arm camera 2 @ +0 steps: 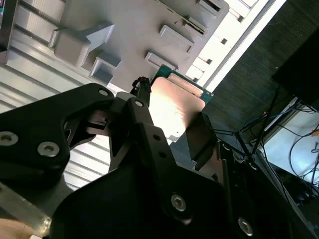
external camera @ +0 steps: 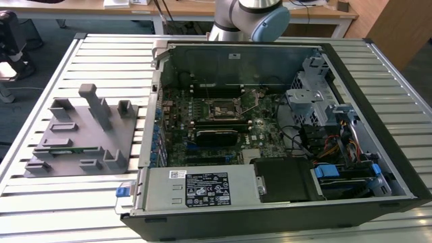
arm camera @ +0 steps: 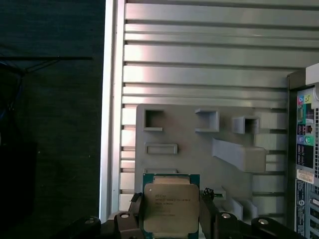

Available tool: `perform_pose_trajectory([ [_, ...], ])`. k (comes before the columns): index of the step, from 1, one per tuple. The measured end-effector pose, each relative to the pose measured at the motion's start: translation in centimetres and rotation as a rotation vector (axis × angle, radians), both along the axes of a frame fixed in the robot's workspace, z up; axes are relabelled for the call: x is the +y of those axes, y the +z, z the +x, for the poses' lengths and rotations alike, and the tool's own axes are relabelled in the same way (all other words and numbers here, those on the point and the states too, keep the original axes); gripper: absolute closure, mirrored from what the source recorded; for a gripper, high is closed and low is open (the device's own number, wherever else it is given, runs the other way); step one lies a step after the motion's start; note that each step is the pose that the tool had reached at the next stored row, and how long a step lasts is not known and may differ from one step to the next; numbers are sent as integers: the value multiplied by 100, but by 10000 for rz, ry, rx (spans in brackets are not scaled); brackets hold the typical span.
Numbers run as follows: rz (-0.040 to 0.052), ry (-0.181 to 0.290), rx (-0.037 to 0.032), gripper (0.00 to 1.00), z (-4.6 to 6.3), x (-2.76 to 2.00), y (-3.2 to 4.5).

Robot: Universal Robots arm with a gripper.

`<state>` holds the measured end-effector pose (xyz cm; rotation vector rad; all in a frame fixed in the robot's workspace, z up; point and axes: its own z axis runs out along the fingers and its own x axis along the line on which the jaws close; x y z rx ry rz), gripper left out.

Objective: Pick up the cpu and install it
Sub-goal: 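Pick up the cpu and move it towards the insertion slot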

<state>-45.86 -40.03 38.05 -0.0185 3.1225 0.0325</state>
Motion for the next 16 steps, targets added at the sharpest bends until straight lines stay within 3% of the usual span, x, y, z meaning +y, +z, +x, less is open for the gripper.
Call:
perform_pose_trajectory([
  [6,0,0,-26,47,0,2,144],
  [16,-2,0,-26,47,9,2,156],
])
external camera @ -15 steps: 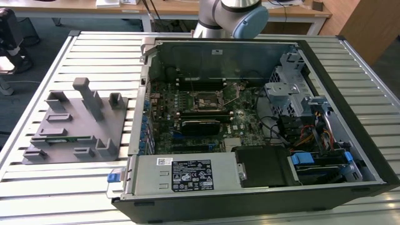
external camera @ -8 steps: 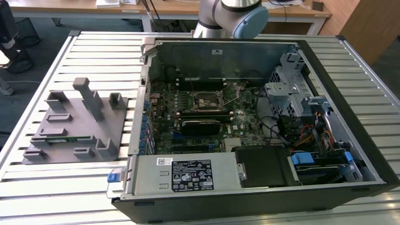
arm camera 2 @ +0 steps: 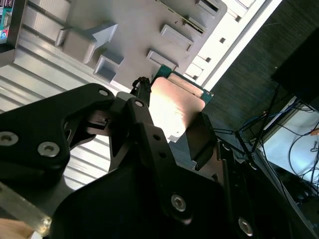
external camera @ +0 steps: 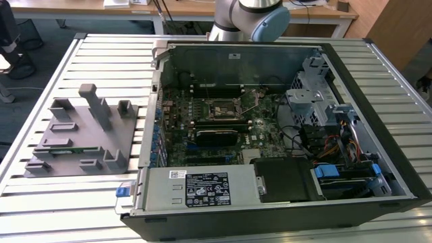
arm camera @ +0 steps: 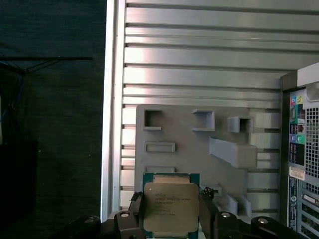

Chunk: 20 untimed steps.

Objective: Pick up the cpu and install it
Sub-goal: 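Pick up the cpu and move it towards the insertion slot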

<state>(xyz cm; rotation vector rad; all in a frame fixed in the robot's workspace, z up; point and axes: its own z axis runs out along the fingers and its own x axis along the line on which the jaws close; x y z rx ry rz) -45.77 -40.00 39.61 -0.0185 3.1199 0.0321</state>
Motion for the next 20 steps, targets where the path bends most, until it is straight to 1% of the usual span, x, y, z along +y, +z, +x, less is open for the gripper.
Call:
perform_pose_trajectory([
  [8,2,0,-4,47,85,0,-4],
  [20,2,1,-3,47,143,-1,-11],
])
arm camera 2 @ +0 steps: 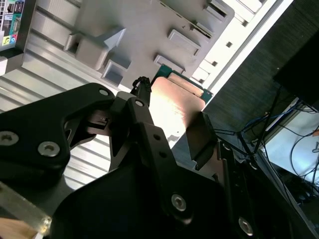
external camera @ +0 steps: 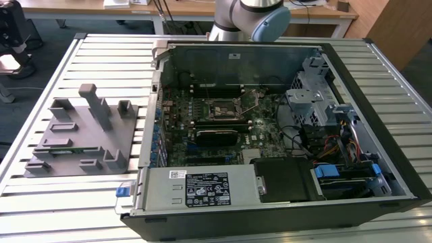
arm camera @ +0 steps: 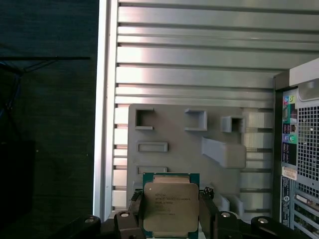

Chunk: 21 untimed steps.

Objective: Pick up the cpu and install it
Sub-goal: 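Pick up the cpu and move it towards the insertion slot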

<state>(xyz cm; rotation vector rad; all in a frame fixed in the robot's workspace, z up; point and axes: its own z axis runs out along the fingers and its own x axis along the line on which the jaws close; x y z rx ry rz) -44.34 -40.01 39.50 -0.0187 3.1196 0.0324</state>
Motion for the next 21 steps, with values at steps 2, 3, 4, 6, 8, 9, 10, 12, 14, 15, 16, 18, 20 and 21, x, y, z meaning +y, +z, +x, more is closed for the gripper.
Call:
perform_pose_trajectory([
  [2,0,0,0,47,19,0,-1],
  [3,0,-1,1,47,32,0,-2],
  [4,0,0,0,47,44,0,-3],
  [6,0,0,0,47,65,0,-4],
  [8,0,-1,0,47,82,0,-6],
  [9,0,-1,-1,47,91,0,-6],
  [10,0,0,0,47,101,0,-6],
  [12,1,-1,-1,47,126,0,-8],
  [14,0,-1,0,47,156,1,-7],
  [15,0,-1,-1,47,167,1,-8],
  [16,1,-1,-1,47,176,1,-9],
  [18,0,-1,0,47,192,1,-9],
  [20,0,0,0,47,211,0,-10],
  [21,0,0,1,47,219,1,-10],
])
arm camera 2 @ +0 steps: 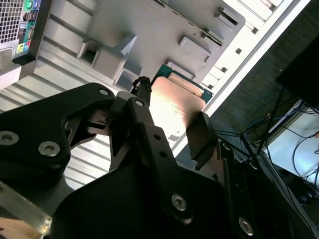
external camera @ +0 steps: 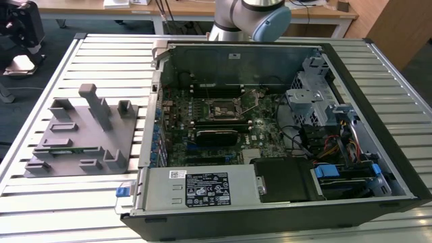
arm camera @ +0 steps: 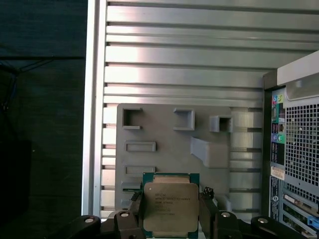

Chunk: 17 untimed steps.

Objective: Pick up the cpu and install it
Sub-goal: 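Pick up the cpu and move it towards the insertion slot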

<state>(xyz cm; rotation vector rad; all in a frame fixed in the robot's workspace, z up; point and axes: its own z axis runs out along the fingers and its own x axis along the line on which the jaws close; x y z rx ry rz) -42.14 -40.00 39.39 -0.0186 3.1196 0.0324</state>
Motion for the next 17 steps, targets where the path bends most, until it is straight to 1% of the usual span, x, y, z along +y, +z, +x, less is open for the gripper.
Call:
perform_pose_trajectory([
  [17,0,0,0,47,140,0,-14],
])
